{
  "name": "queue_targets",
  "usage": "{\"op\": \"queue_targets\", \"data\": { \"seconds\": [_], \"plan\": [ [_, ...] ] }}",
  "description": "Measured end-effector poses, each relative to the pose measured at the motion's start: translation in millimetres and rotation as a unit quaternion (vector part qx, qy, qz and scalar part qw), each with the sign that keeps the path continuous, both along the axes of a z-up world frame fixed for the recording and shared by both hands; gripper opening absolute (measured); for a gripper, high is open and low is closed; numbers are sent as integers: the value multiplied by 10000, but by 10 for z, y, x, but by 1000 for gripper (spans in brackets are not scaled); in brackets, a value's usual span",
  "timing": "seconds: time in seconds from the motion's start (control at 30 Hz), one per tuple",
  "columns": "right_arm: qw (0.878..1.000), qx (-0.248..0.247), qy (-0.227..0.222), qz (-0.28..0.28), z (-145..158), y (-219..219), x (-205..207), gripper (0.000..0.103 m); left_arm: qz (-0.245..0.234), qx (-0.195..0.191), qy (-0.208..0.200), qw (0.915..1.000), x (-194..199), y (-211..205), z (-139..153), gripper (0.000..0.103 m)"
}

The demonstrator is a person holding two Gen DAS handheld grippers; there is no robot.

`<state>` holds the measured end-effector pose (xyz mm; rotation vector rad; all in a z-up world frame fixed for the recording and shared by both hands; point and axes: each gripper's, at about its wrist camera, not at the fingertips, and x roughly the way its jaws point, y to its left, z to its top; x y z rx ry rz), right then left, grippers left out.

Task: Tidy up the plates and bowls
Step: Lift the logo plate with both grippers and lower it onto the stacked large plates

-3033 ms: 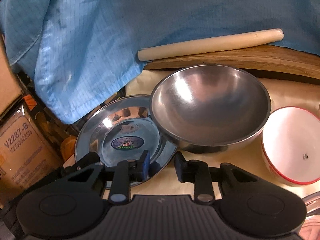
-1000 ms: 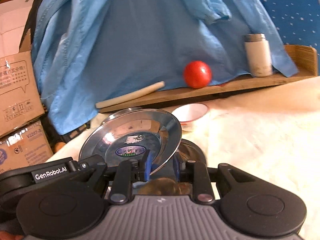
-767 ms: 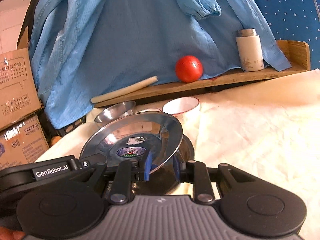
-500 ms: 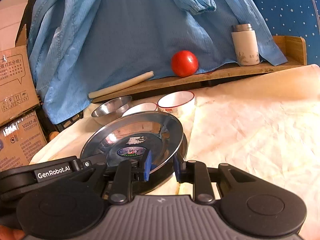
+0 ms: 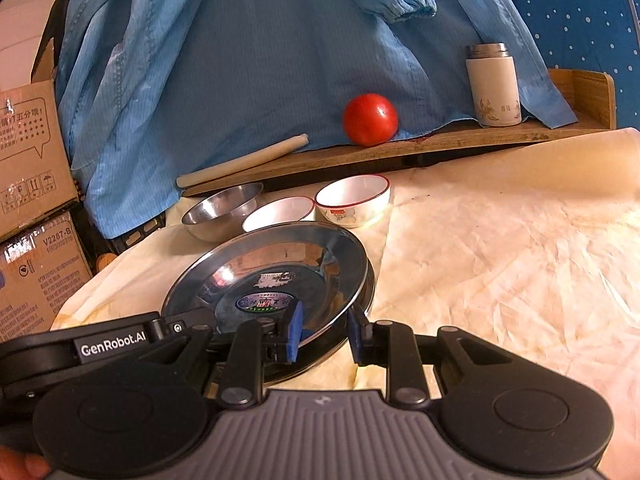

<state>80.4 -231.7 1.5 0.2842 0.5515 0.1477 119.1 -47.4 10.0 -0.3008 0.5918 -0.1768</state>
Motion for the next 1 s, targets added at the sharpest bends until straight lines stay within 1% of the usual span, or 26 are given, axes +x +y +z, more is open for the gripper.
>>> {"op": "queue_targets", "data": {
  "seconds": [0.2, 0.37, 0.53, 1.0],
  "plan": [
    [9996, -274, -52, 47, 11, 88, -10, 32, 5, 14, -32, 10000, -13, 9, 9, 24],
    [9993, -374, -58, 64, 18, 108, -12, 33, -13, 16, -41, 10000, -26, 21, 16, 24],
    [9986, -511, -56, 128, 21, 124, -13, 38, -2, 9, -72, 10000, -48, 19, 15, 24],
    [9983, -557, -54, 144, 30, 119, -9, 40, -45, 102, -162, 9998, -94, -7, 27, 27]
  ]
}}
